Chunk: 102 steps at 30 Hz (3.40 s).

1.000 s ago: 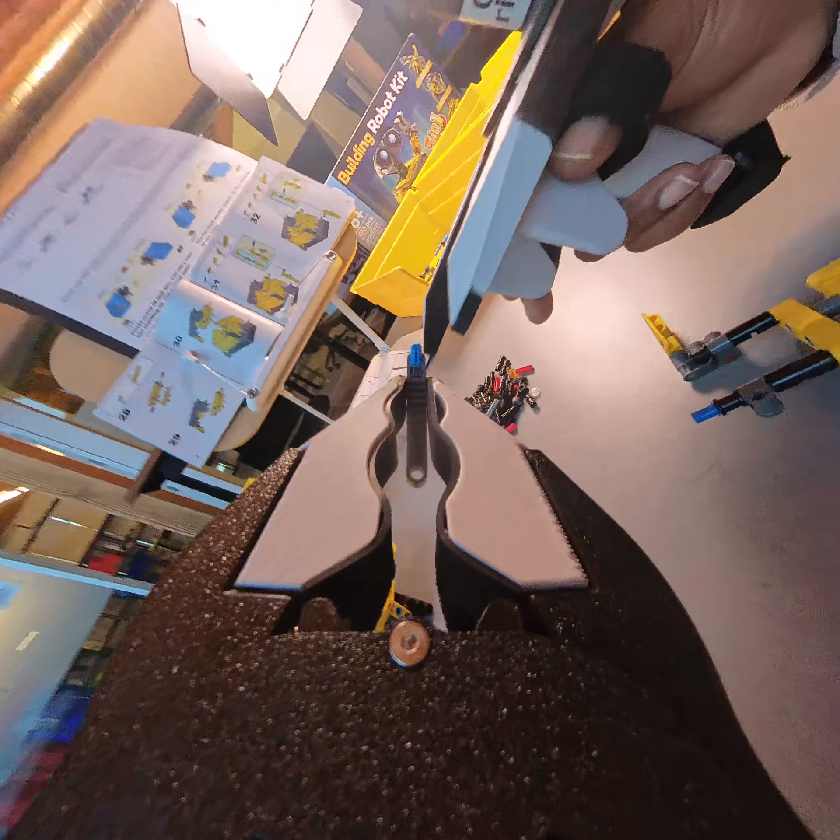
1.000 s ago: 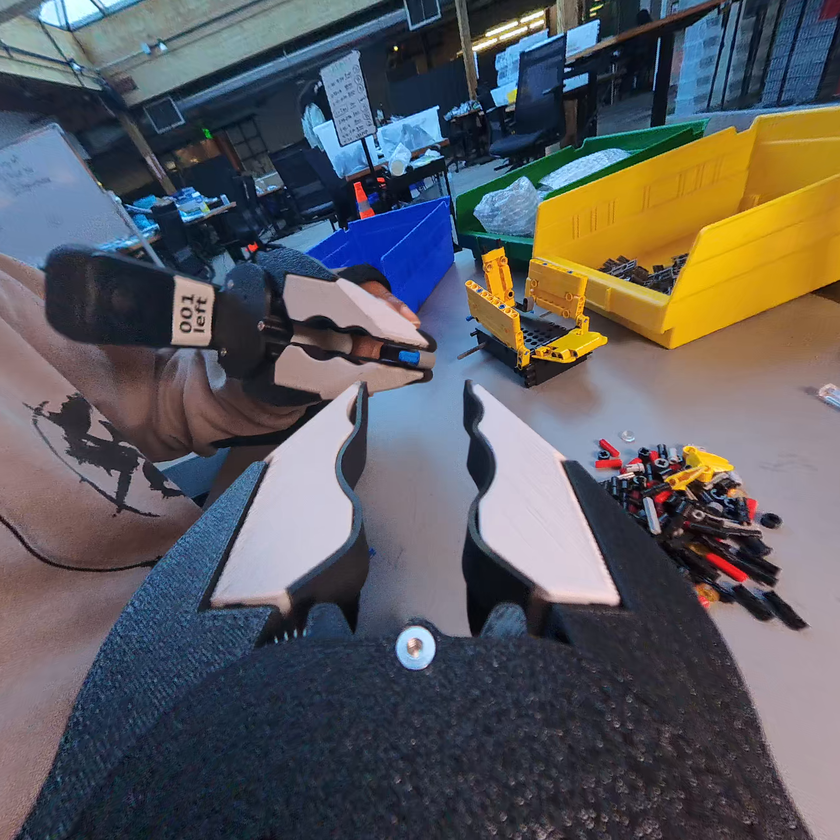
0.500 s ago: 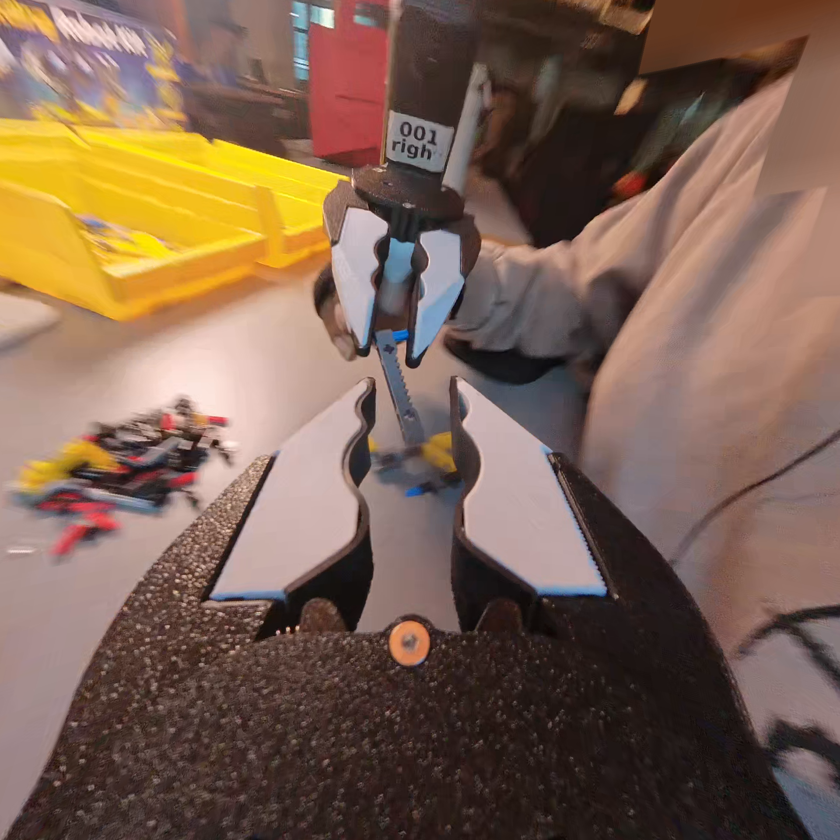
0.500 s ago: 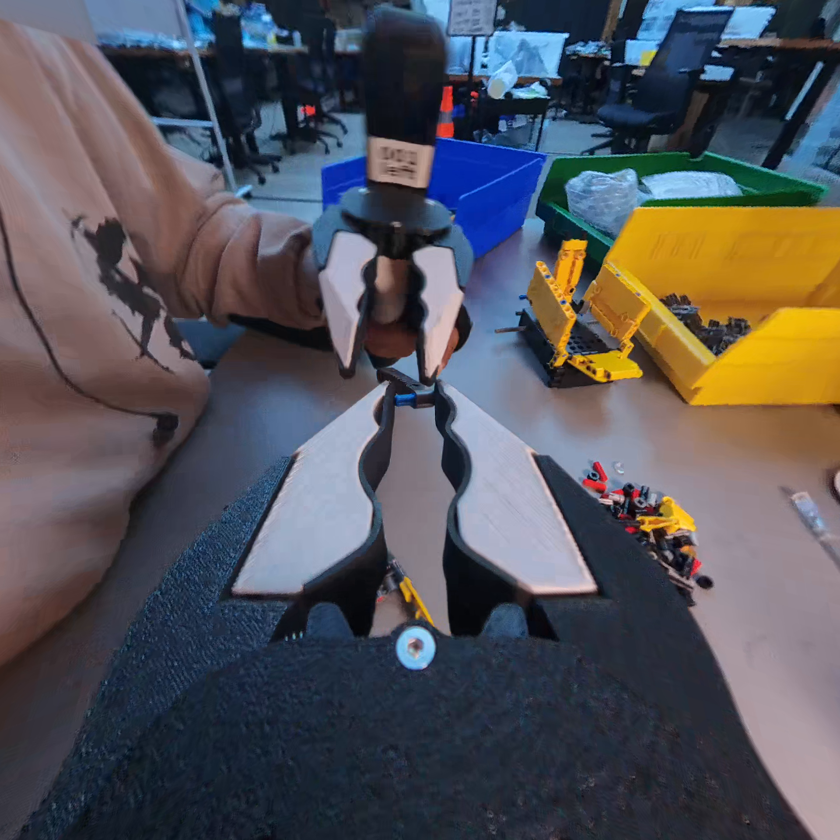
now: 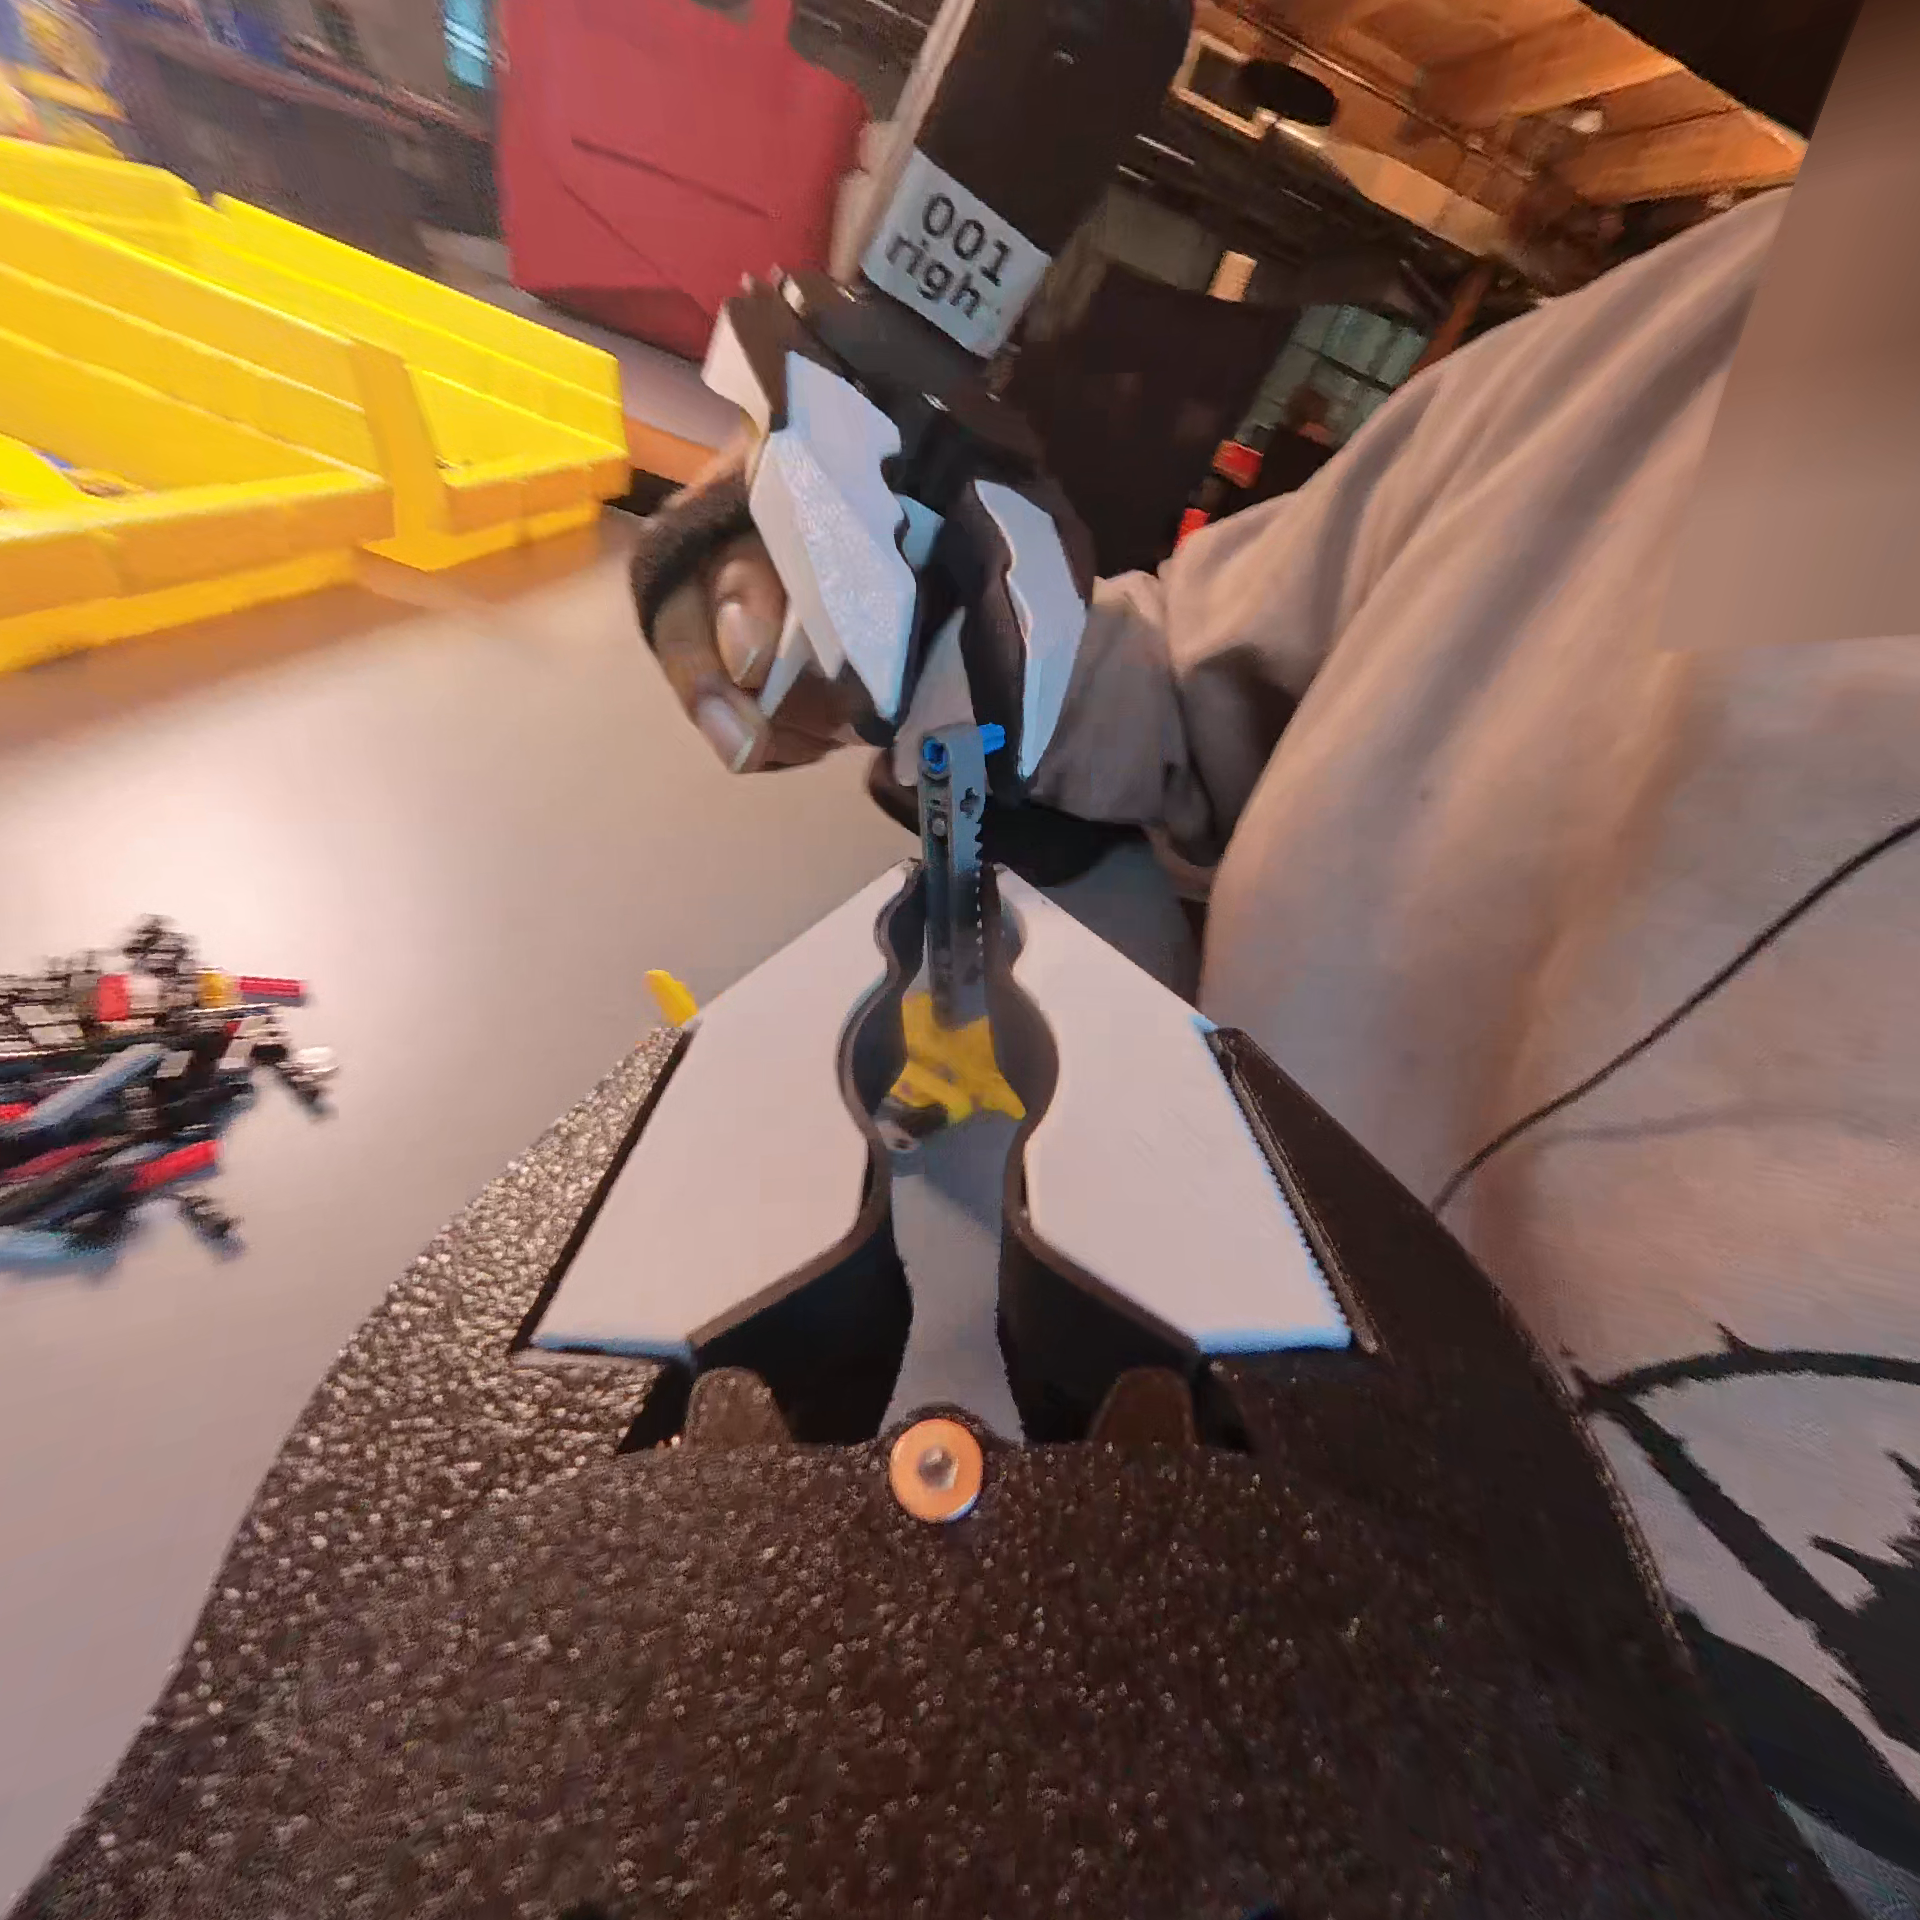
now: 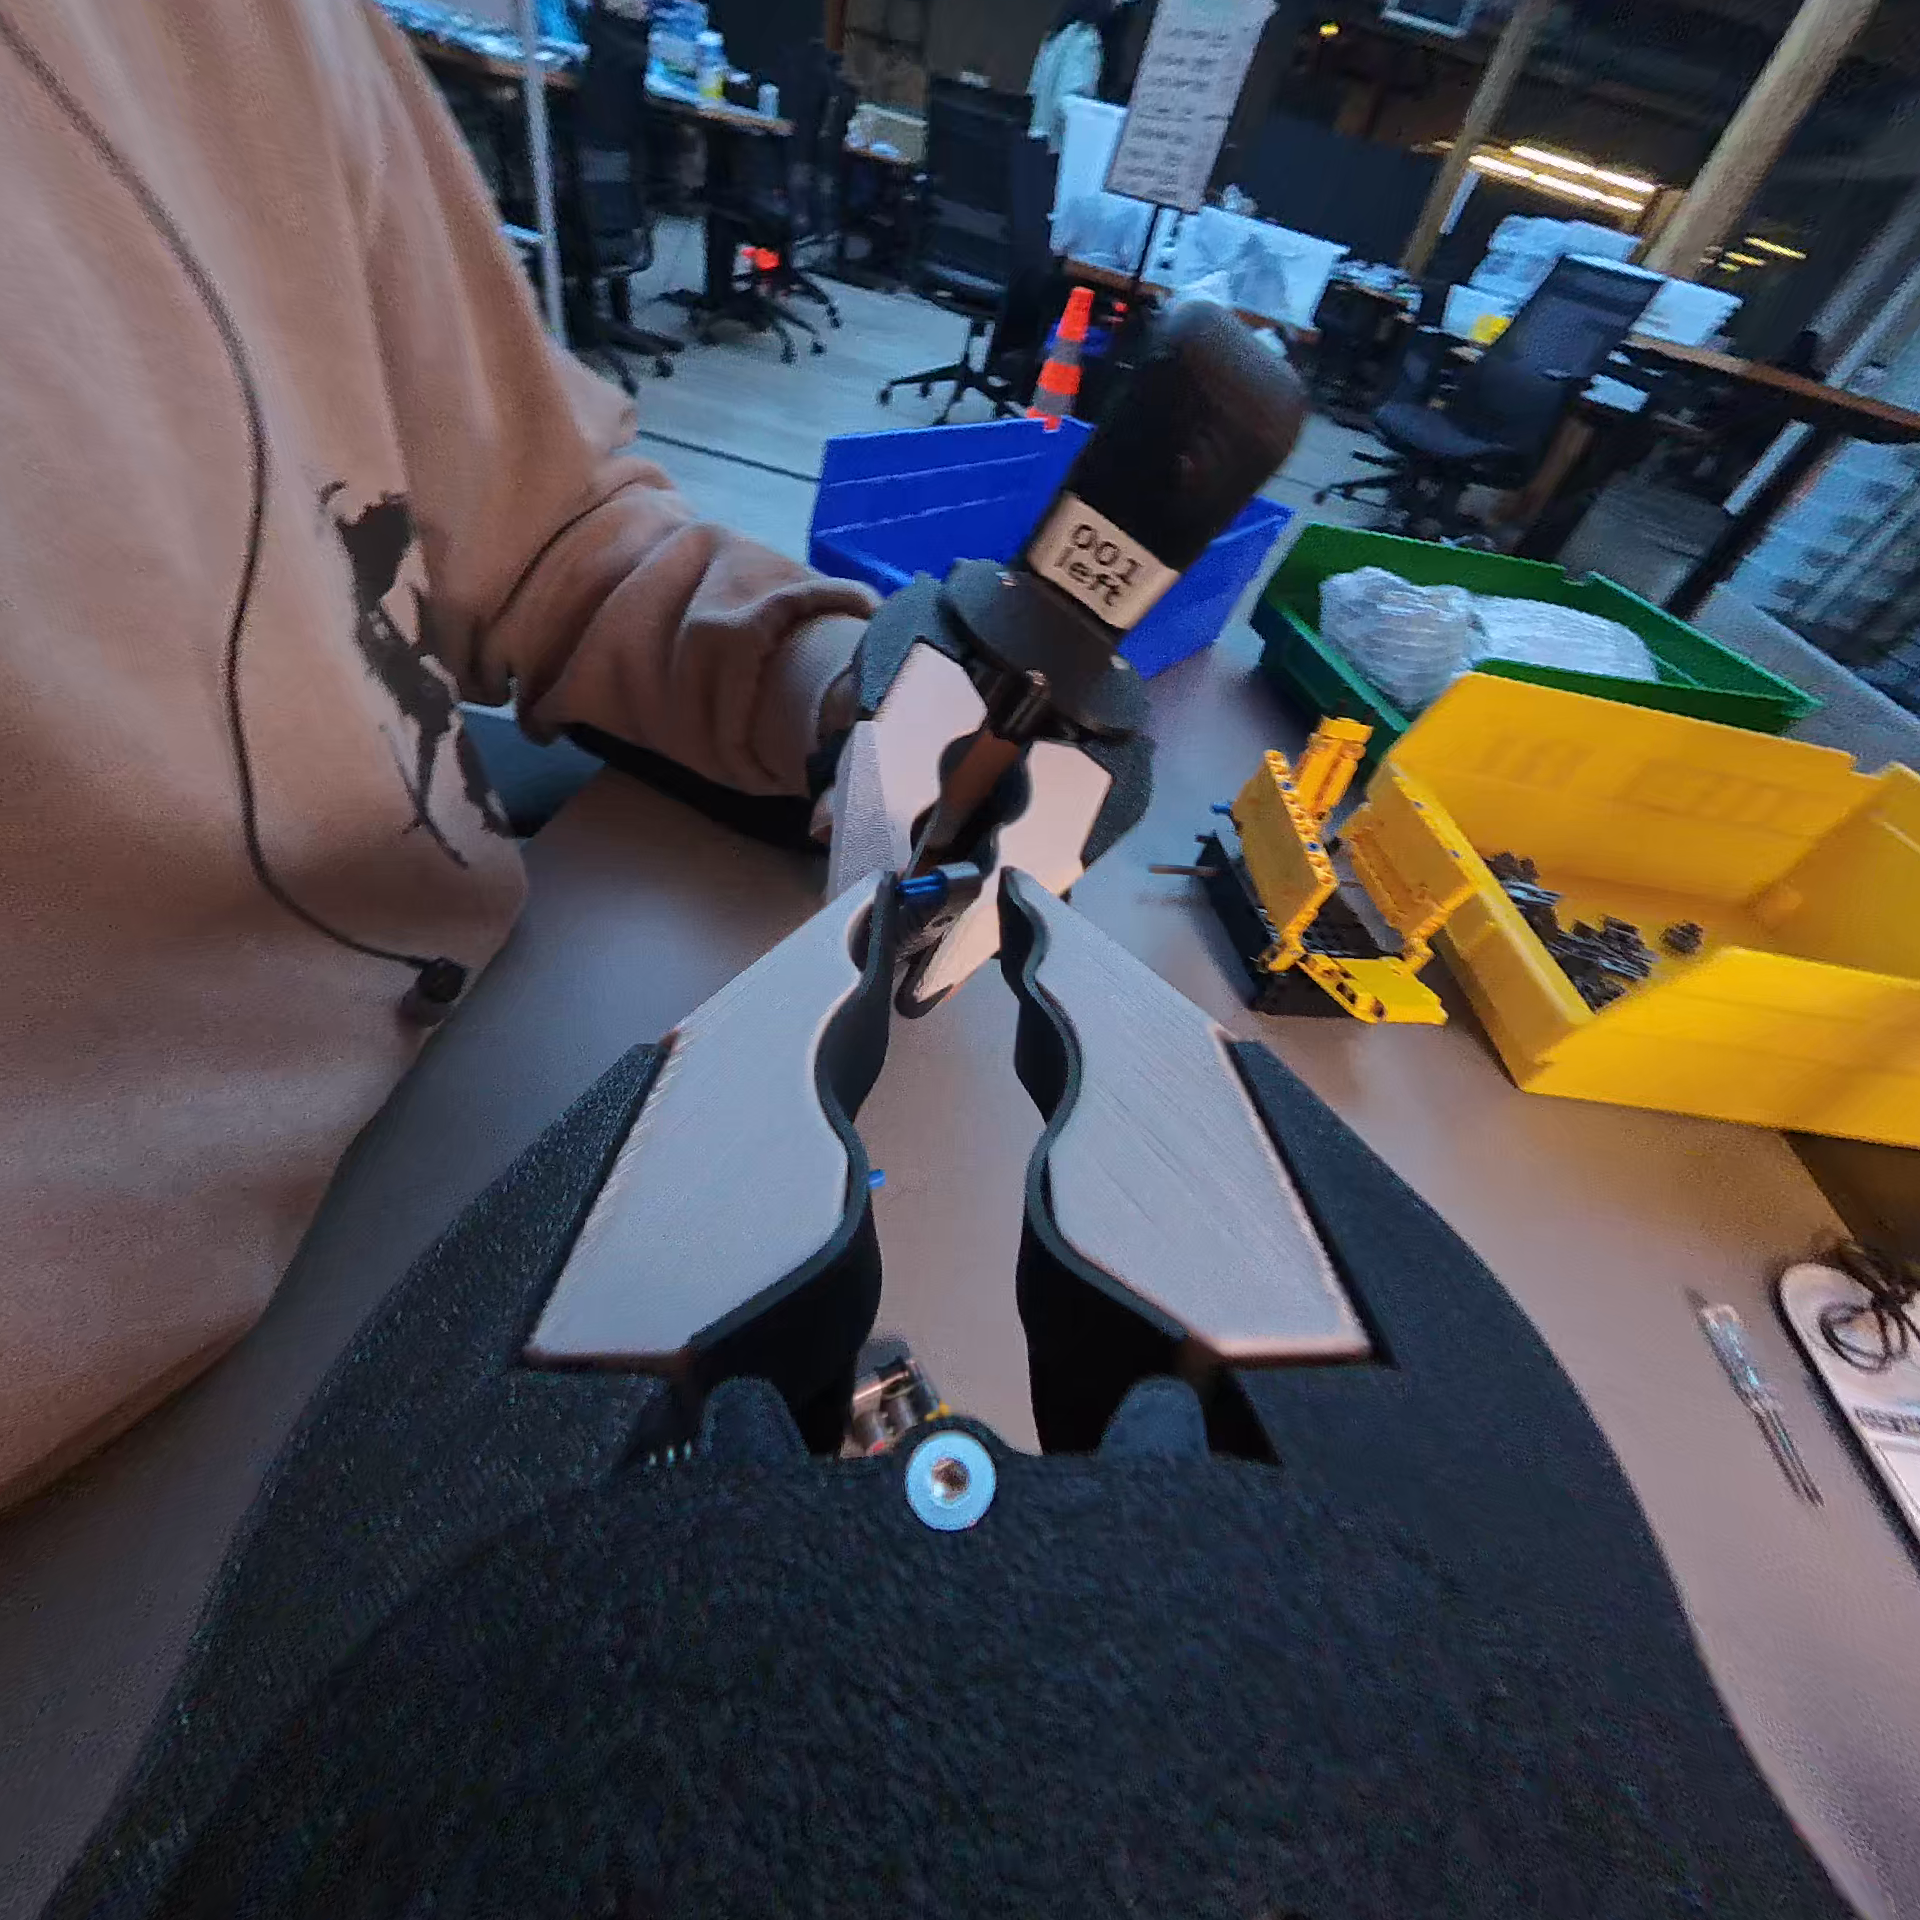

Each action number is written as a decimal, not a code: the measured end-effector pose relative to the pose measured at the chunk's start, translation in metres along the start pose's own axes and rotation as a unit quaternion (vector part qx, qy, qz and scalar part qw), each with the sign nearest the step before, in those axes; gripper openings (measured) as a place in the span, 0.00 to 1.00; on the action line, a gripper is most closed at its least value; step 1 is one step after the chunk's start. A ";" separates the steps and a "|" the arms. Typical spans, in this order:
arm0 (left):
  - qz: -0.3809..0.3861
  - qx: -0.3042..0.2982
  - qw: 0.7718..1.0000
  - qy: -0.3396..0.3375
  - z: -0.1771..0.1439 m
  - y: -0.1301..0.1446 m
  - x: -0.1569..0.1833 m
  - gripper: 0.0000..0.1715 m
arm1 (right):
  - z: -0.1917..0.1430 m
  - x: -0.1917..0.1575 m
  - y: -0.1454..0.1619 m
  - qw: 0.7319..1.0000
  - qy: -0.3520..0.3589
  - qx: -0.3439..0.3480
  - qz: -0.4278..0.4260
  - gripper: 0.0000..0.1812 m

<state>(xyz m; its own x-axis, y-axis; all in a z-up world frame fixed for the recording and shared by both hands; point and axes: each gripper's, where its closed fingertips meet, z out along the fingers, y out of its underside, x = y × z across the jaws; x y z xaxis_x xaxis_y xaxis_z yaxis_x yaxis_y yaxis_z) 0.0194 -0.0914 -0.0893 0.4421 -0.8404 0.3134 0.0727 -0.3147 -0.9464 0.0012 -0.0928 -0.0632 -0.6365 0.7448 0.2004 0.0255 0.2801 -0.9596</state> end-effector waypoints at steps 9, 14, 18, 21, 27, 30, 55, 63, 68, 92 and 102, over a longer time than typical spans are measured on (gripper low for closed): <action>0.168 -0.016 0.967 -0.190 -0.016 -0.006 -0.035 0.05 | 0.003 0.032 0.018 0.991 0.057 0.000 0.119 0.02; 0.198 -0.032 0.955 -0.218 -0.017 -0.004 -0.040 0.05 | 0.005 0.030 0.027 0.992 0.057 -0.021 0.107 0.00; 0.210 -0.046 0.947 -0.239 -0.020 -0.002 -0.046 0.05 | 0.001 0.030 0.026 0.992 0.055 -0.022 0.114 0.11; 0.239 -0.065 0.931 -0.269 -0.023 0.000 -0.053 0.05 | 0.005 0.026 0.026 0.992 0.047 -0.025 0.115 0.12; 0.314 -0.138 0.885 -0.316 -0.023 0.013 -0.062 0.05 | 0.009 0.030 0.039 0.990 0.068 -0.061 0.108 0.04; 0.330 -0.154 0.876 -0.315 -0.022 0.017 -0.062 0.05 | 0.009 0.029 0.044 0.990 0.067 -0.083 0.088 0.03; 0.189 -0.049 0.970 -0.143 -0.017 -0.002 -0.013 0.04 | 0.011 0.007 0.029 0.993 0.030 -0.094 -0.062 0.01; 0.159 0.111 0.961 -0.197 -0.078 -0.061 -0.019 0.04 | -0.002 0.025 0.040 0.997 0.046 -0.061 0.003 0.01; 0.128 0.027 0.957 -0.260 -0.074 -0.026 -0.057 0.04 | -0.018 0.065 0.064 0.986 0.124 -0.107 0.013 0.02; 0.079 -0.015 0.954 -0.288 -0.059 0.007 -0.088 0.04 | -0.470 0.186 0.165 0.642 0.731 -0.184 0.141 0.19; 0.085 -0.003 0.963 -0.254 -0.049 0.005 -0.077 0.04 | -0.275 0.158 0.029 0.871 0.490 -0.023 0.014 0.20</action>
<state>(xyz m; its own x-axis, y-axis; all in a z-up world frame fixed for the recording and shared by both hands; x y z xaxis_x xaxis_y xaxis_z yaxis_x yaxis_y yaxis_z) -0.0581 -0.0501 -0.1140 0.8277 -0.5563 0.0739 -0.0436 -0.1950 -0.9798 0.1132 0.1997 -0.0048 0.3282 0.9051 0.2702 0.0751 0.2601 -0.9627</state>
